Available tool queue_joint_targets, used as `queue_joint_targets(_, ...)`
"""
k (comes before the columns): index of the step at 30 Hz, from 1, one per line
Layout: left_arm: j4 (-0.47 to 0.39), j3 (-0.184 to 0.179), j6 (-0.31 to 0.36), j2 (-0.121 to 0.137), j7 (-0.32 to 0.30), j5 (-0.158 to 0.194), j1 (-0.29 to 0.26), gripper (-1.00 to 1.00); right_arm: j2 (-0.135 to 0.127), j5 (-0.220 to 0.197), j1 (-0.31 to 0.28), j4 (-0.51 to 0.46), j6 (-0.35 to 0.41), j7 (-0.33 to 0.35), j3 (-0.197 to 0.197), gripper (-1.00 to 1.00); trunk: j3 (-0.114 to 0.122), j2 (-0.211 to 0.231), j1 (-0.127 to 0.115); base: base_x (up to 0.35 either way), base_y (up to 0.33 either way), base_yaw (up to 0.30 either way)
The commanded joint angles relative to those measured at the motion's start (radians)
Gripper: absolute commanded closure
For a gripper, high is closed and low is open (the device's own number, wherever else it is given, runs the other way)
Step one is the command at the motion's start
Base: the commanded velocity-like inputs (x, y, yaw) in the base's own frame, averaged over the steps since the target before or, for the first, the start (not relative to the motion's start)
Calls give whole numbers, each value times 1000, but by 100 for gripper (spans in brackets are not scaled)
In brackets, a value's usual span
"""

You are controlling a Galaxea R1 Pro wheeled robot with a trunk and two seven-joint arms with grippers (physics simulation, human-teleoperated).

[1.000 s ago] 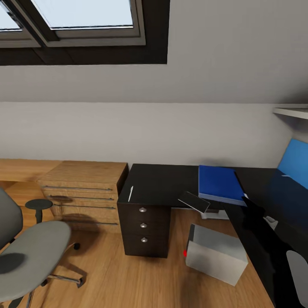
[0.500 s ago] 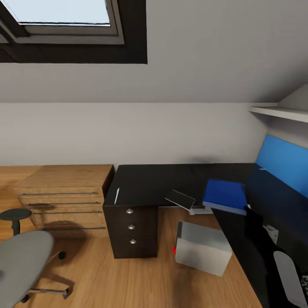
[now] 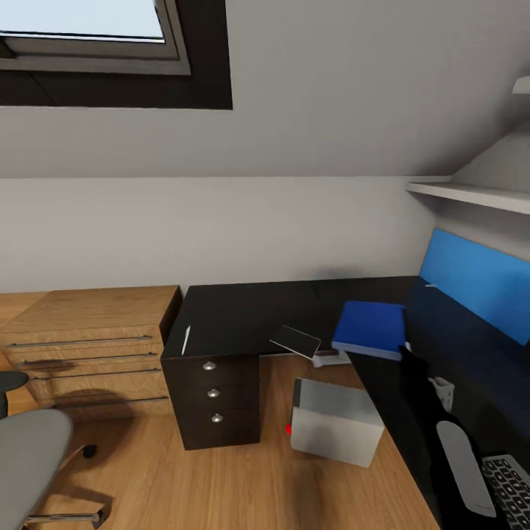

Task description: In the bedroom, organize the workspace by keeping the computer under the desk, ensuring the monitor is on the desk, placing the keyboard on the desk next to the monitor, placing the mouse on the desk next to the keyboard, moving the folder from the swivel chair onto the desk next to the mouse, stacking the notebook on top of the folder with the pen on top of the notebook, and positioning the swivel chair next to the desk.

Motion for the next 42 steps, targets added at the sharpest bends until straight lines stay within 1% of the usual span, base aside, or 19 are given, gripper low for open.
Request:
queue_joint_targets(1, 0, -9, 0, 0, 6, 4, -1, -100, 1, -5, -1, 2, -3, -3, 5, 100, -1, -1, 0, 0, 0, -5)
queue_joint_targets(2, 0, -9, 1, 0, 6, 4, -1, -100, 1, -5, -2, 6, -16, -1, 12, 100, -1, -1, 0, 0, 0, -4)
queue_joint_targets(3, 0, -9, 3, 0, 5, 4, -1, -100, 2, -3, -5, 23, -55, 1, 29, 100, -1, -1, 0, 0, 0, -2)
queue_joint_targets(4, 0, -9, 5, 0, 5, 4, -1, -100, 1, -1, -16, 68, -142, 3, 60, 100, -1, -1, 0, 0, 0, -1)
queue_joint_targets(5, 0, -9, 6, 0, 5, 4, -1, -100, 1, 1, -25, 87, -177, 3, 73, 100, -1, -1, 0, 0, 0, -1)
queue_joint_targets(6, 0, -9, 6, 0, 5, 4, -1, -100, 1, 8, -55, 131, -254, 4, 101, 100, -1, -1, 0, 0, 0, 0)
queue_joint_targets(7, 0, -9, 6, 0, 5, 4, -1, -100, 1, 14, -74, 155, -296, 4, 115, 100, -1, -1, 0, 0, 0, 0)
queue_joint_targets(8, 0, -9, 7, 0, 5, 3, -1, -100, 1, 26, -115, 206, -384, 4, 141, 100, -1, -1, 0, 0, 0, 0)
queue_joint_targets(9, 0, -9, 7, 0, 5, 3, -1, -100, 1, 32, -135, 233, -428, 4, 152, 100, -1, -1, 0, 0, 0, 0)
queue_joint_targets(10, 0, -9, 7, 0, 5, 4, -1, -100, 1, 46, -203, 344, -584, 4, 181, 100, -1, -1, 0, 0, 0, 0)
queue_joint_targets(11, 0, -9, 7, 0, 5, 3, -1, -100, 1, 50, -228, 399, -637, 4, 190, 100, -1, -1, 0, 0, 0, 0)
queue_joint_targets(12, 0, -9, 7, 0, 5, 3, -1, -100, 2, 52, -251, 449, -673, 4, 198, 100, -1, -1, 0, 0, 0, 0)
queue_joint_targets(15, 0, -9, 8, 0, 5, 3, -1, -100, 3, 54, -286, 528, -718, 6, 209, 100, -1, -1, 0, 0, 0, 0)
queue_joint_targets(18, 0, -9, 8, 0, 5, 3, -1, -100, 12, 54, -298, 554, -731, 11, 213, 100, -1, -1, 0, 0, 0, 0)
queue_joint_targets(21, 0, -9, 9, 0, 5, 3, -1, -100, 22, 50, -302, 562, -734, 28, 211, 100, -1, -1, 0, 0, 0, 0)
queue_joint_targets(23, 0, -9, 9, 0, 5, 3, -1, -100, 29, 46, -303, 565, -733, 51, 209, 100, -1, -1, 0, 0, 0, 0)
queue_joint_targets(28, 0, -9, 9, 0, 5, 3, -1, -100, 35, 43, -304, 569, -737, 83, 207, 100, -1, -1, 0, 0, 0, 0)
queue_joint_targets(42, 0, -7, 9, 1, 8, 4, -1, -100, 34, 44, -300, 572, -732, 89, 206, 100, -1, -1, 0, 0, 0, -2)
